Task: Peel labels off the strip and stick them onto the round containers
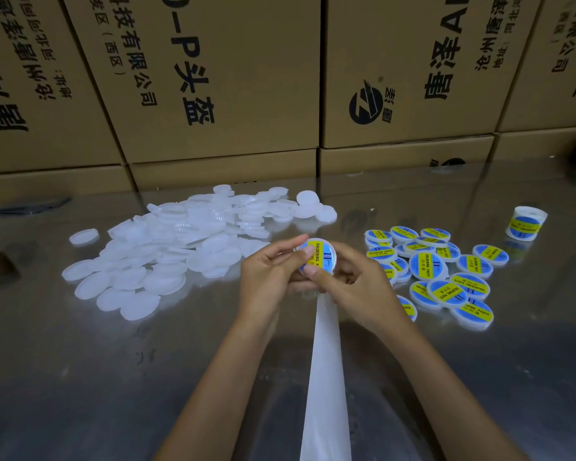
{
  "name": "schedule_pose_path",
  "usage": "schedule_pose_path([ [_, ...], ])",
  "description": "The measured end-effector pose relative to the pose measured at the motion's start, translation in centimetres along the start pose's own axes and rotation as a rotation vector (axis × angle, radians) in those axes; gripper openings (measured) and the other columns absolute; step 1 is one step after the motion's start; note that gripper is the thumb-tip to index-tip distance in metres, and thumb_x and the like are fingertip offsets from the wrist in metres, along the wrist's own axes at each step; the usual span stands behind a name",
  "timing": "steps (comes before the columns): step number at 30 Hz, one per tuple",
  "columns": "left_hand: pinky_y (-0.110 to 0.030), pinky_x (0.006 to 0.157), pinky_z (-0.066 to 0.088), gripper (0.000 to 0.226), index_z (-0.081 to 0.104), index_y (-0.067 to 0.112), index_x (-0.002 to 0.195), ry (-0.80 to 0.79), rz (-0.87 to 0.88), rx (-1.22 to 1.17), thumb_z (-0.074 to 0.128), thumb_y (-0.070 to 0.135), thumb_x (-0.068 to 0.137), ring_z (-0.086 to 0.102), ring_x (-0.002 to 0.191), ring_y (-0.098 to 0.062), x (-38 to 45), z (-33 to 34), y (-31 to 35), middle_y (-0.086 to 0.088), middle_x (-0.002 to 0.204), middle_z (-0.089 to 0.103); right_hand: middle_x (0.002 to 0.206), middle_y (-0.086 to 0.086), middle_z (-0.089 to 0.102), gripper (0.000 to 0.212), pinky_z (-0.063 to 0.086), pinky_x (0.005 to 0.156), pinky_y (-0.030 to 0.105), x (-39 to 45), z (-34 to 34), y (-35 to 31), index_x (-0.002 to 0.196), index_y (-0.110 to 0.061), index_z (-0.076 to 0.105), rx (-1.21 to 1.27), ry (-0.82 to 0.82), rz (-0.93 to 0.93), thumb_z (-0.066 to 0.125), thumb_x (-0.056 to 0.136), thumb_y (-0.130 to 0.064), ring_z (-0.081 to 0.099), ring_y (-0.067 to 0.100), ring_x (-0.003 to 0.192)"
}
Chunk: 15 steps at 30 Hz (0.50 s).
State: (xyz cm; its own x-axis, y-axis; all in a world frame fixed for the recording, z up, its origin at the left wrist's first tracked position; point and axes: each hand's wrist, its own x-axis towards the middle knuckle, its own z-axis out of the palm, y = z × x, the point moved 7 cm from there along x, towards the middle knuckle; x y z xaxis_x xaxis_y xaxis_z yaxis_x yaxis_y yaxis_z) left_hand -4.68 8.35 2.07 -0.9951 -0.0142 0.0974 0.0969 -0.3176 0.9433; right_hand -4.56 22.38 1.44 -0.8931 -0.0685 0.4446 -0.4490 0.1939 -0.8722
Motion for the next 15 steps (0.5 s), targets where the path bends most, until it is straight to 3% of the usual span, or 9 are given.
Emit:
schedule_pose_path([
  [2,-0.027,0.057,0.059,0.015,0.078,0.013,0.101,0.015,-0.019,-0.010,0.075,0.009,0.086,0.076,0.076,-0.023,0.0,-0.1,0.0,-0.013,0.089,0.078,0.080,0.001,0.073,0.037,0.054,0.064,0.043,-0.1,-0.3,-0.4,0.115,-0.041,0.068,-0.013,0.015,-0.030,0.076,0.080,-0.045,0.062,0.031,0.066],
  [5,-0.031,0.060,0.062,0.014,0.079,0.013,0.101,-0.008,-0.033,0.005,0.074,0.013,0.088,0.076,0.078,-0.027,0.1,-0.2,0.0,-0.015,0.094,0.077,0.055,-0.004,0.061,0.024,0.046,0.049,0.027,-0.3,-0.8,-0.7,0.110,-0.044,0.071,-0.094,0.060,-0.066,0.070,0.086,-0.045,0.048,0.011,0.045],
  [7,-0.034,0.065,0.063,0.016,0.077,0.012,0.106,-0.052,-0.041,0.033,0.070,0.013,0.091,0.075,0.083,-0.033,0.1,0.0,-0.1,-0.014,0.098,0.077,0.046,-0.006,0.051,0.013,0.038,0.048,0.025,-0.4,-1.3,-0.8,0.088,-0.042,0.074,-0.161,0.125,-0.067,0.062,0.093,-0.047,0.041,0.004,0.044],
  [8,-0.033,0.066,0.063,0.018,0.076,0.011,0.109,-0.080,-0.049,0.045,0.069,0.010,0.092,0.075,0.086,-0.033,0.0,0.3,-0.2,-0.014,0.099,0.077,0.045,-0.003,0.048,0.028,0.039,0.048,0.028,-0.4,-1.6,-0.7,0.072,-0.037,0.070,-0.191,0.157,-0.068,0.058,0.096,-0.045,0.041,0.006,0.045],
  [10,-0.032,0.069,0.063,0.025,0.073,0.010,0.115,-0.140,-0.066,0.065,0.069,0.004,0.091,0.075,0.088,-0.031,0.0,0.8,-0.3,-0.014,0.101,0.076,0.047,0.012,0.044,0.054,0.040,0.050,0.041,-0.5,-2.3,-0.4,0.054,-0.015,0.054,-0.226,0.220,-0.034,0.053,0.100,-0.043,0.042,0.027,0.048],
  [12,-0.032,0.073,0.062,0.033,0.071,0.011,0.117,-0.195,-0.078,0.072,0.071,-0.003,0.087,0.075,0.091,-0.031,-0.1,1.3,-0.4,-0.015,0.107,0.074,0.052,0.024,0.043,0.064,0.040,0.053,0.047,-0.5,-2.8,-0.4,0.056,0.001,0.045,-0.238,0.269,-0.009,0.051,0.100,-0.044,0.042,0.033,0.049],
  [15,-0.032,0.074,0.062,0.044,0.070,0.013,0.118,-0.247,-0.080,0.093,0.075,-0.010,0.081,0.074,0.094,-0.031,-0.3,1.8,-0.5,-0.015,0.114,0.071,0.052,0.023,0.044,0.063,0.039,0.054,0.047,-0.6,-2.5,-0.5,0.057,0.002,0.046,-0.216,0.276,0.008,0.051,0.099,-0.045,0.042,0.032,0.050],
])
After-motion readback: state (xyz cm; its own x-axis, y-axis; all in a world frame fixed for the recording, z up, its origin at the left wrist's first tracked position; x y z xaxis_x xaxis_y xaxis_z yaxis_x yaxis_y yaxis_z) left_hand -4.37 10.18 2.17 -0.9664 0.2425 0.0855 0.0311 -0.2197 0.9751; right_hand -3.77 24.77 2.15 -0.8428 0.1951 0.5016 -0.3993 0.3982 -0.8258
